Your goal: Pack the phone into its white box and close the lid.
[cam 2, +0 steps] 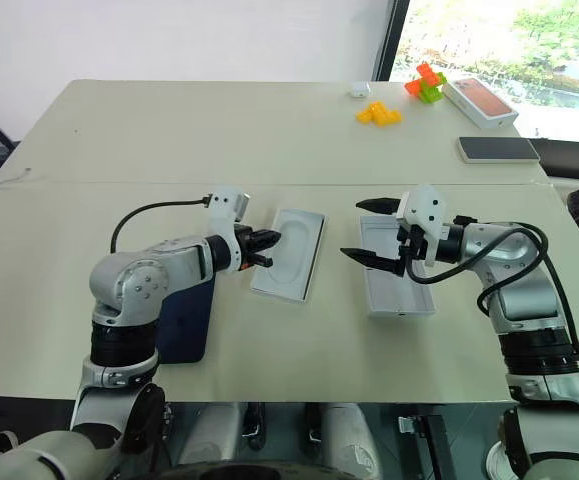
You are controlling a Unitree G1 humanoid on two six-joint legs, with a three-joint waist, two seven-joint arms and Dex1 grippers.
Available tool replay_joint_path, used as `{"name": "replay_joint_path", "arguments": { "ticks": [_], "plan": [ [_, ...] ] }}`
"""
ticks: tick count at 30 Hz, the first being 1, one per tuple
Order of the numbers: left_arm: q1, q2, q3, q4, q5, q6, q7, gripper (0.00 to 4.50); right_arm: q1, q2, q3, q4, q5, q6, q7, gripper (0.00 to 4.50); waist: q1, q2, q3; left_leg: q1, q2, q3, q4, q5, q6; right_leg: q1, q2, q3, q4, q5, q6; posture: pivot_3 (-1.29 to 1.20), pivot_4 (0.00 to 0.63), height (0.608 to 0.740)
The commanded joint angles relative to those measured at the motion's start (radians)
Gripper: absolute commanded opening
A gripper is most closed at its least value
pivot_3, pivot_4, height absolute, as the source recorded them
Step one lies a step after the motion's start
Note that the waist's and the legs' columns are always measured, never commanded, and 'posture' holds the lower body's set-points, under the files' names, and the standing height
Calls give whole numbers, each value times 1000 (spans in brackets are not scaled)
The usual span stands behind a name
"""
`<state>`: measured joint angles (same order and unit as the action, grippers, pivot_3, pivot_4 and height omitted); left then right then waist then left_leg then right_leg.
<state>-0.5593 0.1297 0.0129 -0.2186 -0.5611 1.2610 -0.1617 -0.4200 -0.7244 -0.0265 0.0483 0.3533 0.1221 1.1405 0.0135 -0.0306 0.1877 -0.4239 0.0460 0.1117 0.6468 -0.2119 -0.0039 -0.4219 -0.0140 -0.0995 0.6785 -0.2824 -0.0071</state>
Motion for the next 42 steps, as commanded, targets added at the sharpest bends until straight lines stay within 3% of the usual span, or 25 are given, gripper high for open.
{"name": "replay_joint_path", "arguments": {
  "ticks": [1, 5, 16, 28, 35, 39, 42],
  "plan": [
    [-26, -5, -19, 25, 21, -22, -11, 64, -16, 2, -15, -3, -8, -25, -11, 4500, 0, 0, 0, 0, 0, 0, 0, 0, 0, 0, 0, 0, 0, 0, 0, 0, 150, 737],
    [-41, 3, -95, 71, 38, -25, -59, 64, -17, 4, -18, -3, -13, -27, -20, 4500, 0, 0, 0, 0, 0, 0, 0, 0, 0, 0, 0, 0, 0, 0, 0, 0, 150, 737],
    [-43, -6, -145, 139, 93, -91, -95, 64, -31, 3, -17, 8, -20, -36, -33, 4500, 0, 0, 0, 0, 0, 0, 0, 0, 0, 0, 0, 0, 0, 0, 0, 0, 150, 737],
    [-75, 4, -82, 40, 75, -57, -108, 64, -35, 3, -19, 36, -23, -59, -28, 4500, -1, 0, 0, 0, 0, 0, 0, 0, 0, 0, 0, 0, 0, 0, 0, 0, 150, 737],
    [-7, 61, -161, 59, 143, -82, -108, 64, -48, 13, -9, 40, -31, -60, -31, 4500, -1, 0, 0, 0, 0, 0, -1, 0, 0, 0, 0, 0, 0, 0, 0, 0, 150, 737],
    [-35, 65, -140, 4, 127, -117, -134, 64, -53, 13, -8, 46, -32, -64, -28, 4500, 0, 0, 0, 0, 0, 0, 0, 0, 0, 0, 0, 0, 0, 0, 0, 0, 150, 737],
    [-78, 32, -59, -18, 91, -123, -121, 64, -56, 13, -7, 48, -32, -66, -27, 4500, 1, 0, 0, 0, 0, 0, 0, 0, 0, -1, 0, 0, 0, 0, 0, 0, 150, 737]
  ]
}}
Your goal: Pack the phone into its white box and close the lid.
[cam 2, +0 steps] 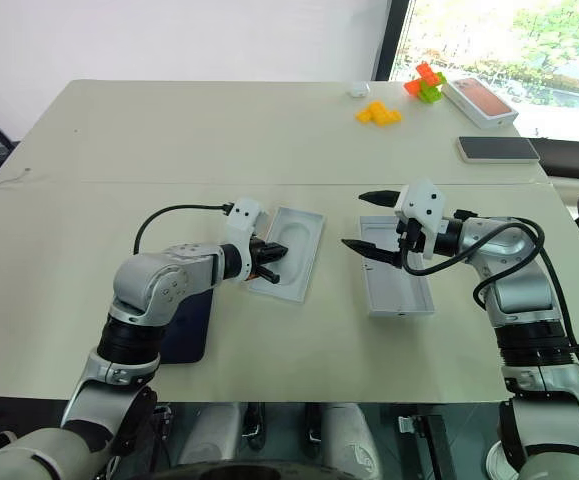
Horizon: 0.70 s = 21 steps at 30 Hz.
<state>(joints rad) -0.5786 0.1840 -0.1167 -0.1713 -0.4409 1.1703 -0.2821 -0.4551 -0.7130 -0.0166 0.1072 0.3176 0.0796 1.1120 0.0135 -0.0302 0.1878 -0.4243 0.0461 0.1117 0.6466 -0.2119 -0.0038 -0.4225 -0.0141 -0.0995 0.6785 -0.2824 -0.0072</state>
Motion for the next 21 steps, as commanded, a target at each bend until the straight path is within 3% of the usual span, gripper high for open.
{"name": "replay_joint_path", "arguments": {
  "ticks": [1, 3, 8, 12, 15, 21],
  "plan": [
    [-69, -19, 82, -75, -27, -53, -1, 64, -23, 2, -16, -9, 2, -25, 0, 4500, 1, 0, 0, 0, 0, 0, 0, 0, 0, 0, 0, 0, 0, 0, 0, 0, 150, 737],
    [-86, -12, 121, -86, -34, -55, 3, 64, -30, 3, -17, -8, 2, -25, -3, 4500, 0, 0, 0, 0, 0, 0, 0, 0, 0, 0, 0, 0, 0, 0, 0, 0, 150, 737],
    [-45, 109, 196, -133, -38, -81, -41, 64, -37, -1, -22, -31, 19, -1, 2, 4500, -9, 0, 0, 1, 1, 0, -1, 0, 0, 0, 1, 0, 0, 0, 0, 0, 150, 737],
    [8, 191, 330, -138, -102, -52, -82, 64, -32, 8, -7, -53, 6, -13, -7, 4500, -6, 0, 0, 1, 1, 0, -2, 0, -1, -1, 1, 0, 0, 0, 0, 0, 150, 737],
    [29, 232, 427, -140, -181, 3, -117, 842, -25, 39, 5, -87, 11, -2, -29, 4500, -1, 0, 0, 0, 1, 0, -1, 0, -1, -1, 1, 0, 0, 0, 0, 0, 150, 737],
    [93, 306, 567, -172, -338, 154, -167, 3920, -29, 62, 24, -117, -7, 3, -52, 4500, -2, 0, 0, 0, 0, 0, -1, 0, -1, -1, -1, 0, 0, 0, 0, 0, 150, 737]
  ]
}}
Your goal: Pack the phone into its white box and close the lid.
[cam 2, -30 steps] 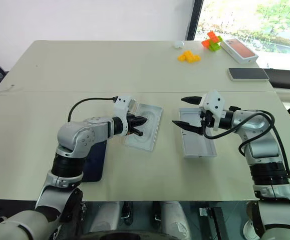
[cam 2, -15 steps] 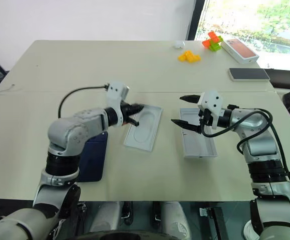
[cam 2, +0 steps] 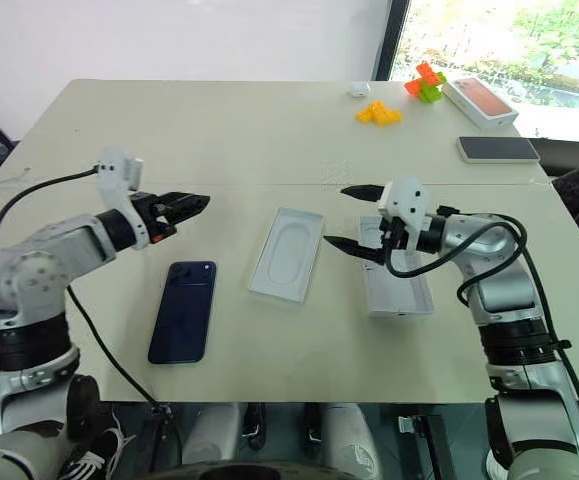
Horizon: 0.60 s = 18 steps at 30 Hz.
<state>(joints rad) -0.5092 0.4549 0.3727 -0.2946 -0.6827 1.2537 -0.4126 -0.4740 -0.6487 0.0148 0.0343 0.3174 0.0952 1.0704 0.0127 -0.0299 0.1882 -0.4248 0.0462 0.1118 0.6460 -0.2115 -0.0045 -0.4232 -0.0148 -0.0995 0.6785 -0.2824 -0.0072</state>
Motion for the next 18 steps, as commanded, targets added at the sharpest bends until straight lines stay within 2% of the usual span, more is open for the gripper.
{"name": "replay_joint_path", "arguments": {
  "ticks": [1, 4, 6, 7, 9, 12, 13, 16, 18],
  "plan": [
    [36, 49, 111, -44, -121, 100, -40, 4419, -14, -3, -4, -46, -10, -15, -10, 4500, -1, 0, 0, 0, 0, 0, 0, 0, 0, 0, 0, 0, 0, 0, 0, 0, 150, 737],
    [47, 76, 235, 0, -222, 209, -53, 4476, -30, -1, 5, -54, -13, -13, -12, 4500, -2, 0, 0, 0, 0, 0, 0, 0, 0, 0, 0, 0, 0, 0, 0, 0, 150, 737],
    [66, 124, 319, 39, -236, 300, -48, 4476, -41, 20, 25, -82, -18, -2, -28, 4500, -6, 0, 0, 0, 0, 0, 0, 0, 0, 0, 0, 0, 0, 0, 0, 0, 150, 737],
    [83, 153, 348, 77, -274, 334, -40, 4494, -38, 32, 36, -102, -19, 4, -35, 4244, -8, 0, 0, 0, 0, 0, 0, 0, 0, 0, 0, 0, 0, 0, 0, 0, 150, 737],
    [133, 209, 376, 110, -350, 359, -29, 4500, -24, 42, 64, -140, -25, 11, -31, 3672, -11, 0, 0, 1, 1, 0, -1, 0, 0, -1, 1, 0, 0, 0, 0, 0, 150, 737],
    [241, 296, 379, 73, -419, 361, -22, 4500, -6, 57, 120, -175, -100, -47, -54, 2146, -14, 0, 0, 0, 1, 0, -1, 0, 0, -1, 0, 0, 0, 0, 0, 0, 150, 737],
    [273, 317, 385, 63, -440, 361, -15, 4500, 1, 67, 143, -183, -120, -71, -58, 1773, -12, 0, 0, 0, 1, 0, -1, 0, 0, -1, 0, 0, 0, 0, 0, 0, 150, 737],
    [355, 353, 398, 45, -517, 361, 12, 4500, 15, 93, 210, -200, -180, -137, -63, 137, -4, 0, 0, 0, 0, 0, -1, -1, 0, -1, -2, 0, 0, 0, 0, 0, 150, 737],
    [401, 356, 400, 28, -568, 361, 35, 4500, 20, 112, 258, -193, -226, -192, -68, 57, -1, 0, 0, 0, 0, 0, -1, -1, 0, -1, -2, 0, 0, 0, -1, 0, 150, 737]
  ]
}}
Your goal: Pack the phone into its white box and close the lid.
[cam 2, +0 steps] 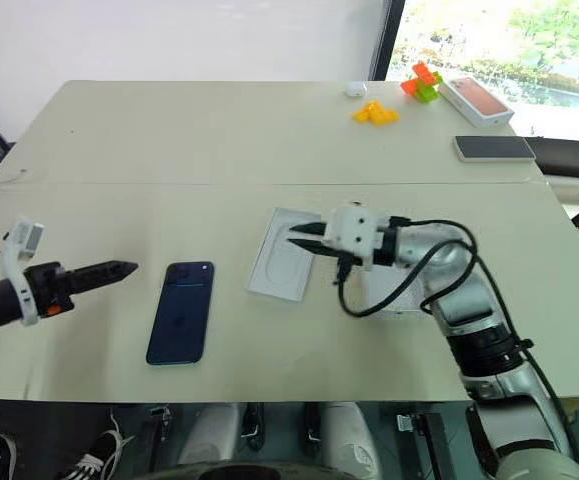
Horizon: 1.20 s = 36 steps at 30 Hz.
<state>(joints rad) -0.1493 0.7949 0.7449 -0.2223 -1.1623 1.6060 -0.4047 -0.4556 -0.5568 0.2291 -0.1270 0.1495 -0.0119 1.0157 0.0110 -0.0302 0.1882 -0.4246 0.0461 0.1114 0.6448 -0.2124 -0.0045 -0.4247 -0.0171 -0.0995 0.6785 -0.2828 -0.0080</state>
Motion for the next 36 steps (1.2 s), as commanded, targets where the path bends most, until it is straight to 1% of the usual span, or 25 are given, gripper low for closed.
{"name": "replay_joint_path", "arguments": {
  "ticks": [1, 5, 9, 18, 24, 28, 31, 36],
  "plan": [
    [56, 13, 29, -54, -110, 8, 38, 4500, 5, 29, 63, -25, -77, -107, -17, 57, 0, 0, 0, 0, 0, 0, 0, 0, 0, 0, 0, 0, 0, 0, 0, 0, 150, 737],
    [110, -23, 22, -90, -183, 8, 109, 4500, 27, 61, 145, -11, -136, -185, -16, 57, 0, 0, 0, 0, 0, 0, 0, 0, 0, 0, -1, 0, 0, 0, -1, 0, 150, 737],
    [145, -52, 2, -102, -198, -8, 169, 4500, 9, 73, 184, 53, -200, -275, -27, 57, -3, 0, 0, 0, 0, 0, 0, 0, 0, 0, 0, 0, 0, 1, -5, 0, 150, 737],
    [170, -60, -49, -106, -180, -62, 223, 4500, -38, 135, 226, 132, -255, -329, -58, 57, -2, 0, 0, 0, -1, 0, 0, 0, 1, 0, 0, 0, 0, 1, -5, 0, 150, 737],
    [159, -70, -85, -72, -204, -92, 243, 4500, -70, 177, 258, 198, -316, -372, -89, 57, -1, 0, 0, 0, -1, 0, 0, 0, 1, 0, 0, 0, 0, 1, -5, 0, 150, 737],
    [135, -80, -134, -69, -193, -117, 269, 4500, -112, 178, 318, 270, -416, -476, -101, 57, 2, 0, -1, 0, -1, 0, 0, 0, 1, 0, 0, 0, 0, 1, -5, 0, 150, 737],
    [132, -64, -150, -62, -188, -126, 271, 4500, -139, 182, 361, 323, -493, -513, -116, 57, 0, -1, -1, 0, -1, 0, 0, 0, 1, 1, 0, 0, 0, 1, -5, 0, 150, 737],
    [143, -56, -165, -51, -187, -142, 275, 4500, -183, 186, 389, 376, -572, -509, -134, 57, 0, -1, -1, 1, -1, 0, 0, 0, 0, 1, 0, 0, 0, 1, -5, 0, 150, 737]
  ]
}}
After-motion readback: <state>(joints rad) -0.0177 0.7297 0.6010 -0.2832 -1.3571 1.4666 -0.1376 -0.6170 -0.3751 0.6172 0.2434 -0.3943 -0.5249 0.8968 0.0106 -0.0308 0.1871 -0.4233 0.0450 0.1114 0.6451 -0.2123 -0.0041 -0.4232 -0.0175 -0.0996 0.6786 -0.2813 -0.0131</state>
